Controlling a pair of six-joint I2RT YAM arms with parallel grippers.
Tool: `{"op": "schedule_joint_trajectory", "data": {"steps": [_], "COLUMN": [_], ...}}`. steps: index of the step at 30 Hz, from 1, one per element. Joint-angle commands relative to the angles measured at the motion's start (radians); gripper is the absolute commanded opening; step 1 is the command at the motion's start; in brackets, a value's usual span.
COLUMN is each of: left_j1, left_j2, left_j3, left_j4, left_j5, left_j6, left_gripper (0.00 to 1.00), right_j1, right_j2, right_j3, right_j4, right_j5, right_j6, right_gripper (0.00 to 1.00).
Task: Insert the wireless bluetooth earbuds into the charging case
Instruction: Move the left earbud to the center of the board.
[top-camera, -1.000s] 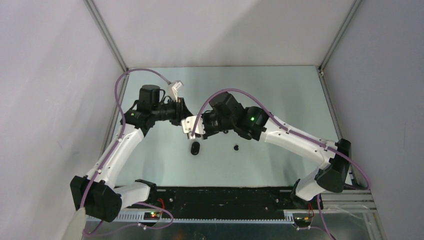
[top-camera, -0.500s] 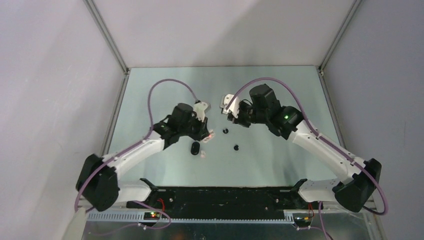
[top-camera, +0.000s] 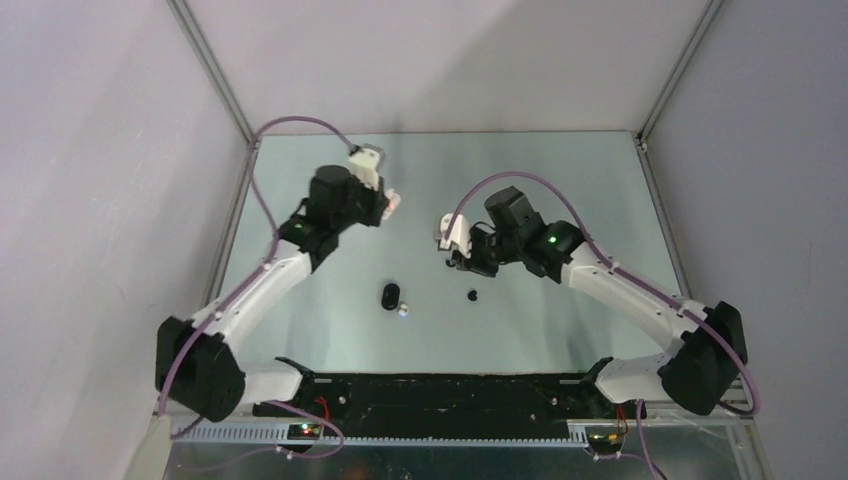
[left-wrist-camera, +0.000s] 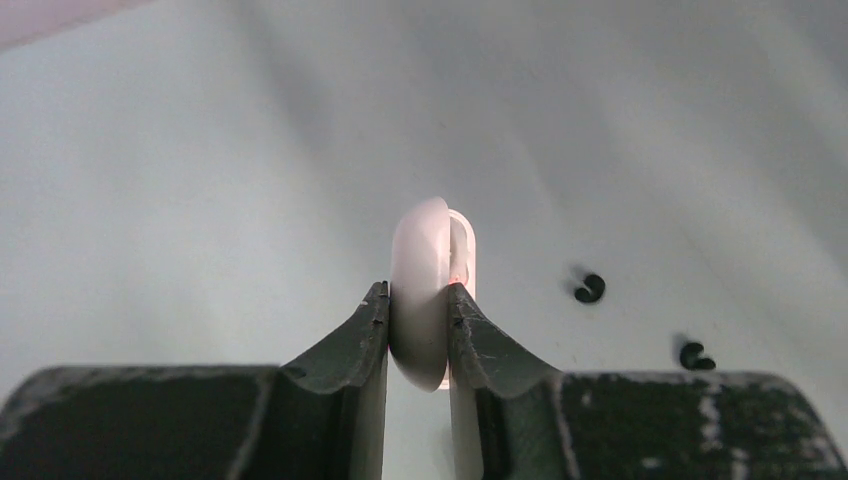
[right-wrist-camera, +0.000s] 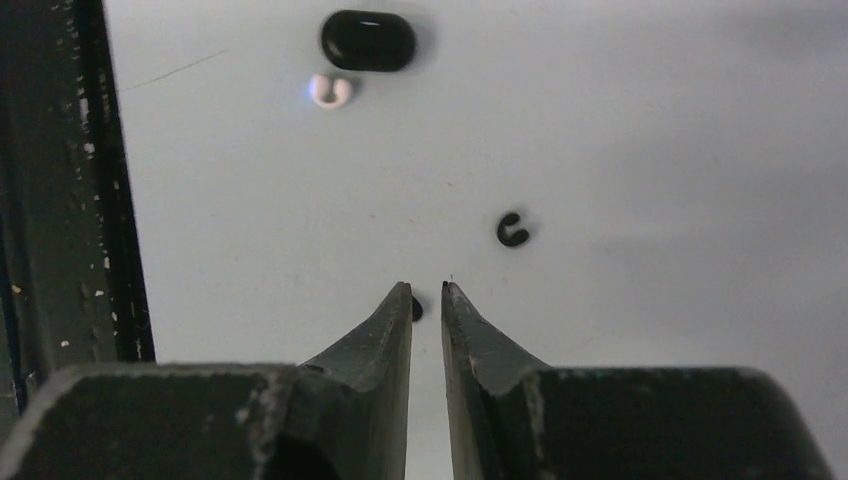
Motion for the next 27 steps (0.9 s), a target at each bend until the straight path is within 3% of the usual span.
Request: {"op": "schedule_joint_trajectory", "data": {"steps": [1,7,14,22,27], "left_j1": [0.118,0.325,0.382,0.481,0.53], "left_j2": [-0.124,-0.285,-0.438,-0.487,-0.509], "left_j3": [0.075,0.024,-0.031,-0.042,-0.045], "left_j4": [-0.102,-0.254,-0.34,-0.381,-0.394], "left_j5": [0.069,0.194,0.2,0.247,0.26], "left_j6": [-0.065,-0.067,-0.053,-0.066,-0.074], "left_gripper": [0.0,0.0,0.0,0.0,0.0], "right_j1": [0.076,0.161,0.189,0.208,0.221], "right_j2": [0.067,0.215,0.358,0.459,0.509], "right_j3": [-0.003,-0.003,-0.002,-0.002,-0.003], "right_j4": [0.048,0.045,0.077,0.1,0.161], "right_j5": [-0.081,-0.14,-0.182,-0.217,-0.216], "right_j6": [-0.115,-0.422,-0.73,-0.953,-0.997], "right_gripper": [0.2,0.16,0.15,0.2,0.23]}}
